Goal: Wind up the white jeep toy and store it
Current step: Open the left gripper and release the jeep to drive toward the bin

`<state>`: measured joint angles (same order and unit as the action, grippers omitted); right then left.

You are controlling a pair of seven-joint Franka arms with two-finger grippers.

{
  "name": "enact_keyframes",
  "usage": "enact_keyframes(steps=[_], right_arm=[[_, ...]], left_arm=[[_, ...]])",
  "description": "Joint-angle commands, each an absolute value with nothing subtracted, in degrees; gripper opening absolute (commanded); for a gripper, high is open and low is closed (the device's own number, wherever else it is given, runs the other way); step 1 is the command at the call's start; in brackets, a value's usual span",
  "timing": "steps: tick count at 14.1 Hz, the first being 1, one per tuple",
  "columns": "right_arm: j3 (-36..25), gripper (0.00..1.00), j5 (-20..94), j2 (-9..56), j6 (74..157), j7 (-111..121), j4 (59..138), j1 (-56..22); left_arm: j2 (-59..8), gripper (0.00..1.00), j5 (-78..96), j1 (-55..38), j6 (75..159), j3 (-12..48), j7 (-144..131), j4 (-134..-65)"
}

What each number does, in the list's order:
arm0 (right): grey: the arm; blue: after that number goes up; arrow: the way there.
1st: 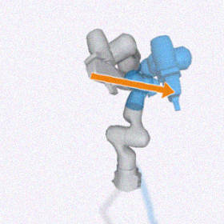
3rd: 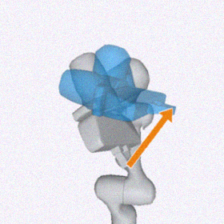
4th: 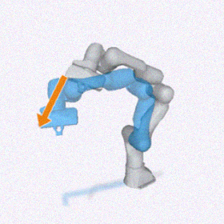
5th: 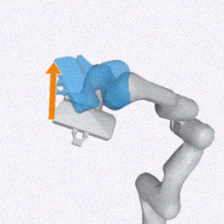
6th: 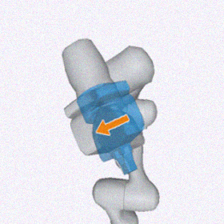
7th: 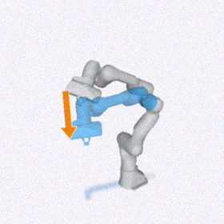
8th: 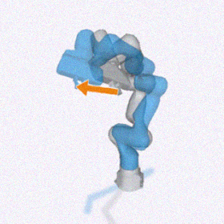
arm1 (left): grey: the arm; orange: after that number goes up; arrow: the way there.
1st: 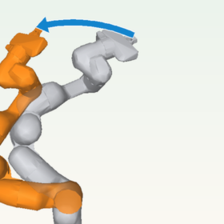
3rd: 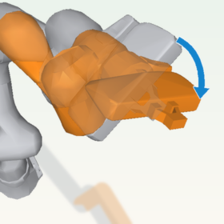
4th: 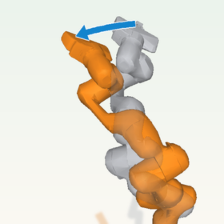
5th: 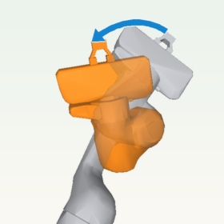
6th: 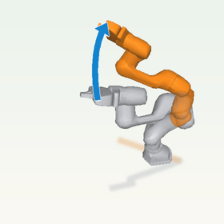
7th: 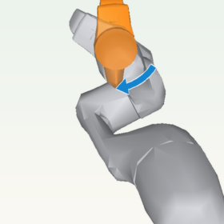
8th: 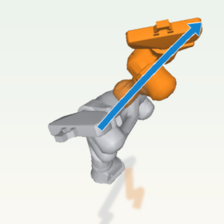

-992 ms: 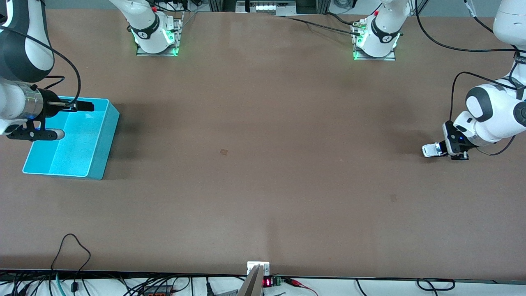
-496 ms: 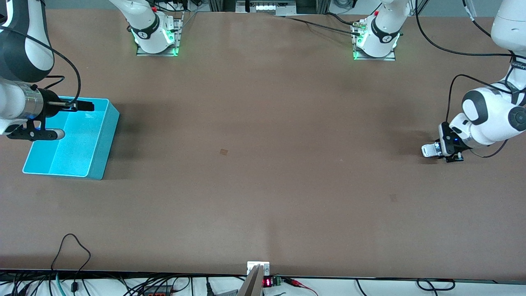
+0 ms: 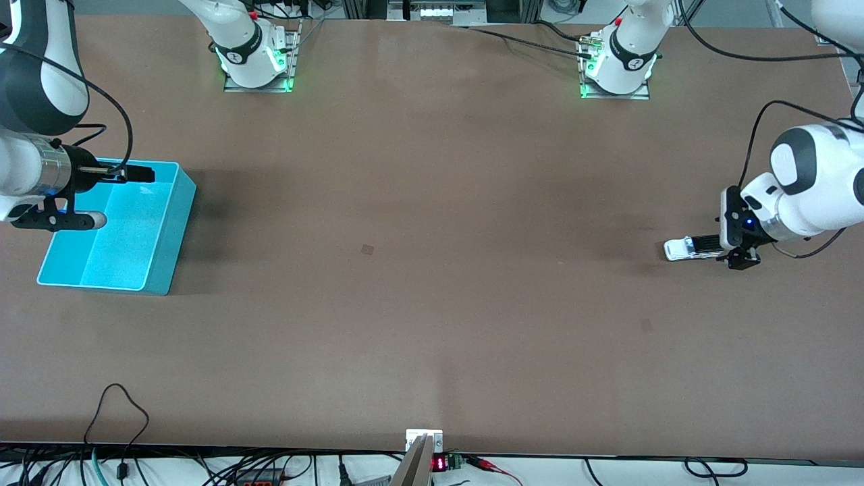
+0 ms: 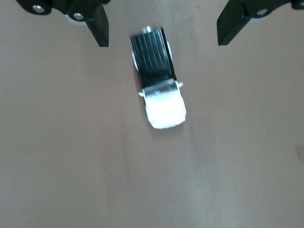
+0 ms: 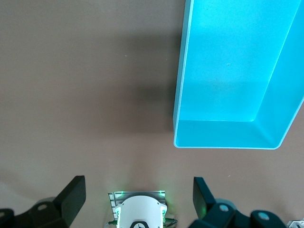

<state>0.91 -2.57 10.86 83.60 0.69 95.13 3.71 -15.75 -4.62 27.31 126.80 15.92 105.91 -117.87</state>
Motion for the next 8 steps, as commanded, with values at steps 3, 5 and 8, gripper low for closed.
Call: enact_keyframes(steps=[3, 5, 8], right_arm=[[1.32, 1.0, -3.08, 10.9, 82.62, 0.62, 94.57, 4.04], [1.32, 1.0, -3.08, 10.9, 82.71, 0.53, 94.57, 3.96], [1.32, 1.0, -3.08, 10.9, 82.71, 0.53, 94.57, 3.87]], left_arm=[[-13.18, 1.0, -5.36, 27.77, 125.42, 20.47, 106.17, -119.53], [-13.53, 1.0, -5.45, 27.69, 125.42, 21.44, 106.35, -119.62], [-13.54, 1.0, -5.36, 25.23, 125.59, 21.36, 106.09, -119.27]])
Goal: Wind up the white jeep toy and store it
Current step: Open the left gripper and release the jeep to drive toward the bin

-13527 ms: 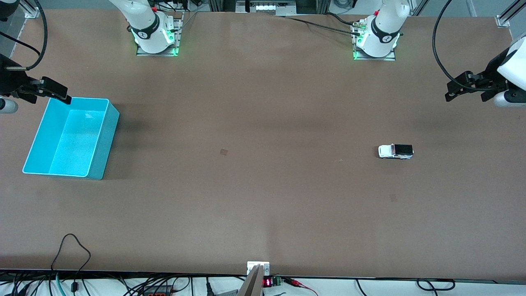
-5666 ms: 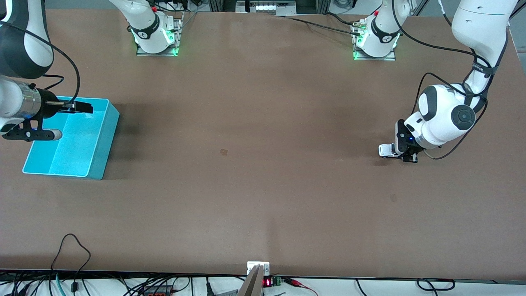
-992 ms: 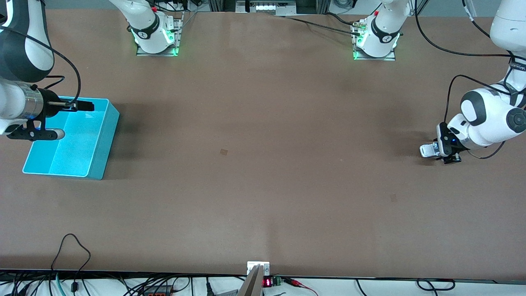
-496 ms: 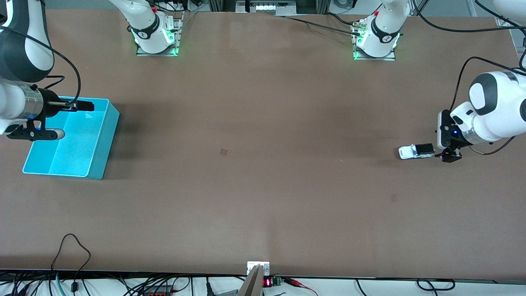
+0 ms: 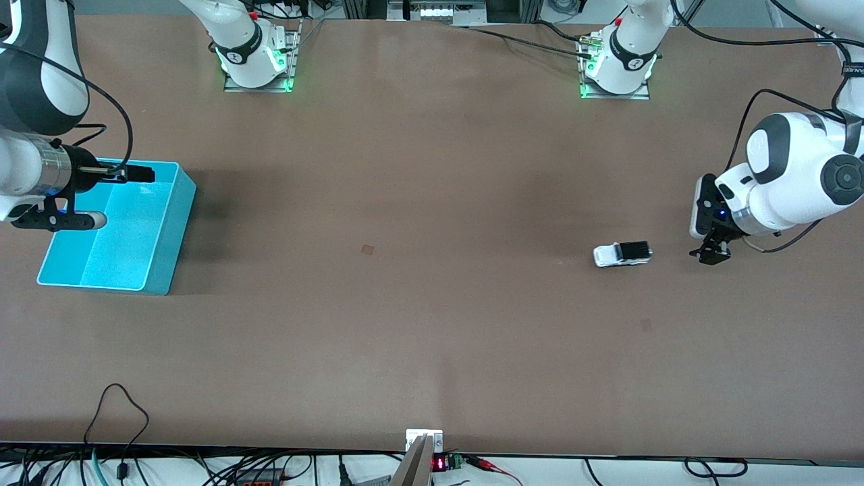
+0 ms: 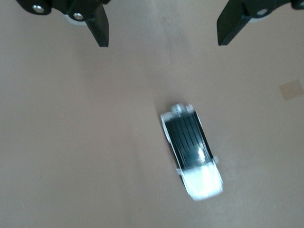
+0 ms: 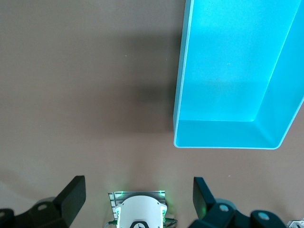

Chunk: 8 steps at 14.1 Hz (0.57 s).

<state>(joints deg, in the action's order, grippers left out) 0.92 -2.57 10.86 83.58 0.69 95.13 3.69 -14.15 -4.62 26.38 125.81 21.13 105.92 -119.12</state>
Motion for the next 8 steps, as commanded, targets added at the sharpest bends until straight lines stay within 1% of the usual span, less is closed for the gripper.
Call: enact_keyframes(steps=[1, 8], right_arm=[[1.32, 1.0, -3.08, 10.9, 82.71, 0.53, 94.57, 3.87], [1.32, 1.0, -3.08, 10.9, 82.71, 1.05, 94.48, 3.96]], left_arm=[[-13.45, 1.0, -5.1, 23.83, 125.68, 21.36, 105.91, -119.18], [-13.1, 1.0, -4.57, 18.11, 126.12, 21.36, 105.47, -118.74]])
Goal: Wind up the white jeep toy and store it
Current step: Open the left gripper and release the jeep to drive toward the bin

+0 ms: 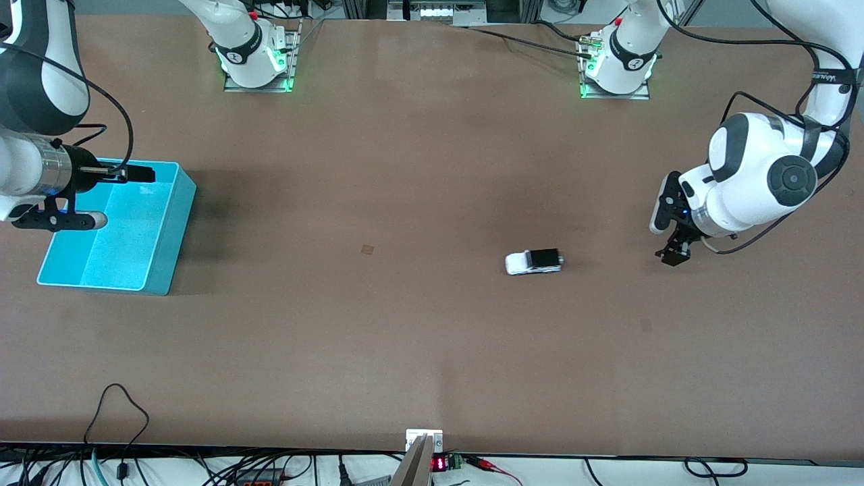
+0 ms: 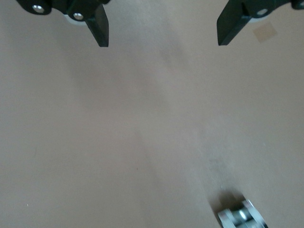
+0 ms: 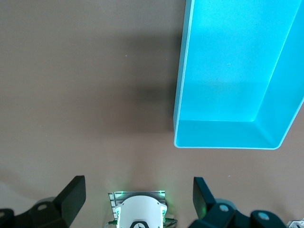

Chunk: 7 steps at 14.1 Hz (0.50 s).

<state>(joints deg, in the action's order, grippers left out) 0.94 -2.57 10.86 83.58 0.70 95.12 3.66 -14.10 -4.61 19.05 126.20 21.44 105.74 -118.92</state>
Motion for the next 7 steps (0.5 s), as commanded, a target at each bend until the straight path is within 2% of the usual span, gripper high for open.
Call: enact_keyframes(steps=[1, 7], right_arm=[[1.32, 1.0, -3.08, 10.9, 82.71, 1.14, 94.48, 3.87], [1.32, 1.0, -3.08, 10.9, 82.71, 1.14, 94.48, 3.87]], left_arm=[[-13.18, 1.0, -4.14, 17.84, 126.12, 21.27, 104.42, -117.78], [-13.18, 1.0, -4.04, 15.12, 126.12, 20.57, 90.48, -115.93]])
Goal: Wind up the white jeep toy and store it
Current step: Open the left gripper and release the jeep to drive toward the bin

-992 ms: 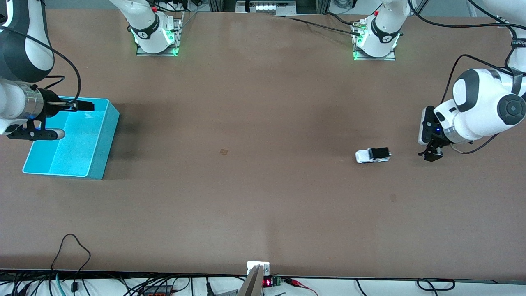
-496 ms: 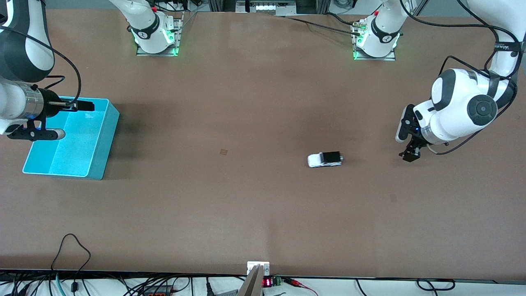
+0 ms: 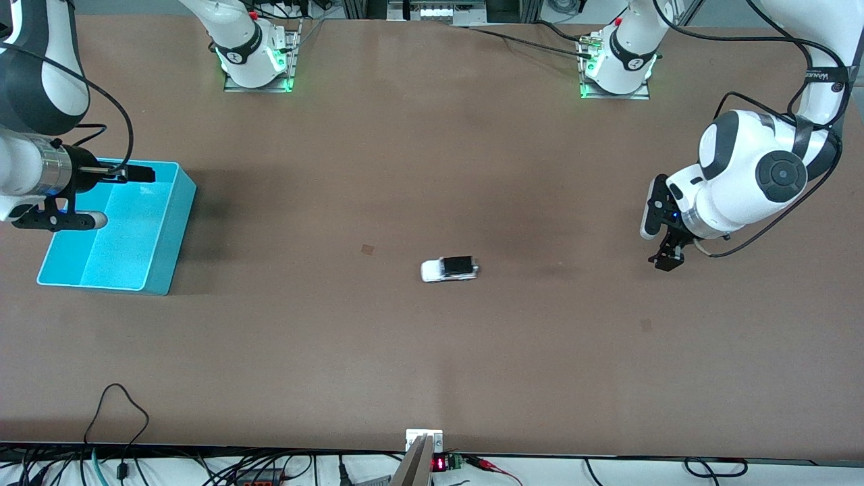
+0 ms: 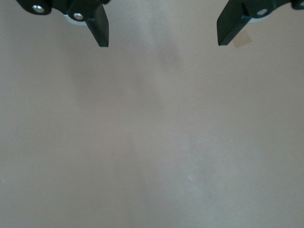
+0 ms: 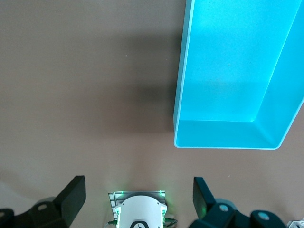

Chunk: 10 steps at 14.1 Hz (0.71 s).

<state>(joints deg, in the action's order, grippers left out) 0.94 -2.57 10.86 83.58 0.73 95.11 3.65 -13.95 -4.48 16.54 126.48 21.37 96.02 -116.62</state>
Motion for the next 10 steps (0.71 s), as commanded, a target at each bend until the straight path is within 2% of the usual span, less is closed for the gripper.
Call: enact_keyframes(steps=[1, 7, 10], right_arm=[[1.32, 1.0, -3.08, 10.9, 82.71, 1.14, 94.4, 3.87], [1.32, 1.0, -2.99, 10.9, 82.79, 1.14, 94.31, 3.78], [1.32, 1.0, -2.81, 10.9, 82.79, 1.14, 94.39, 3.78]], left_arm=[[-13.27, 1.0, -4.04, 14.94, 126.12, 20.57, 86.52, -115.75], [-13.18, 1.0, -4.04, 11.96, 125.68, 20.39, 64.02, -112.33], [-13.01, 1.0, -4.04, 10.12, 125.33, 18.03, 55.4, -109.7]])
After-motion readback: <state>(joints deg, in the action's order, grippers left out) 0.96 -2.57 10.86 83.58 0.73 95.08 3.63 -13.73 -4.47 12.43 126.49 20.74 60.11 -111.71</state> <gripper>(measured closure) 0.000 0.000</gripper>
